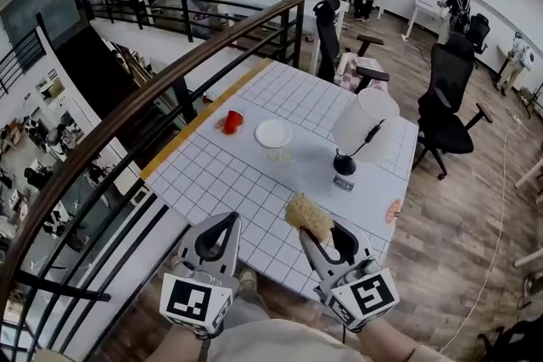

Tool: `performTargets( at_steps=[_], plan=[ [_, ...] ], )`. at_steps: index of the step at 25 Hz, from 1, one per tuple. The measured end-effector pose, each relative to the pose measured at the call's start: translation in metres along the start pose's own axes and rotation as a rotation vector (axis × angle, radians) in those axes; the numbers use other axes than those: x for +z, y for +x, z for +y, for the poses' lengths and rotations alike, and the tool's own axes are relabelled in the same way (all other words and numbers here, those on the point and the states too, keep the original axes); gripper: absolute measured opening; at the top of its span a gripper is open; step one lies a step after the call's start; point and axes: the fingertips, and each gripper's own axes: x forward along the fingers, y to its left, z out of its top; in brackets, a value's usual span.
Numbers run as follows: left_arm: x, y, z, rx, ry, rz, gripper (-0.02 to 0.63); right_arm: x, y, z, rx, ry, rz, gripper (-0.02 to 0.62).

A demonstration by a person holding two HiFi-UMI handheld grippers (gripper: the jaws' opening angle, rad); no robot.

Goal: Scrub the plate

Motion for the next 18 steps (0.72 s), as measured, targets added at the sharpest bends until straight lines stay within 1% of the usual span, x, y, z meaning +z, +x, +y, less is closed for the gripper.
performTargets(
  at_steps=[12, 15, 18],
  plan=[
    [-0.014, 0.087, 0.121, -0.090, -0.018, 0.037, 0.014, 0.012, 0.136, -0.033, -0.130, 0.004, 0.038, 0.173],
    [-0.012, 0.106, 0.140, -0.113, -0.027, 0.026, 0.014, 0.017, 0.161, -0.037, -0.147, -0.009, 0.042, 0.173],
    [-0.015, 0.117, 0.145, -0.132, -0.026, 0.025, 0.014, 0.018, 0.174, -0.040, -0.157, -0.028, 0.053, 0.173]
  ],
)
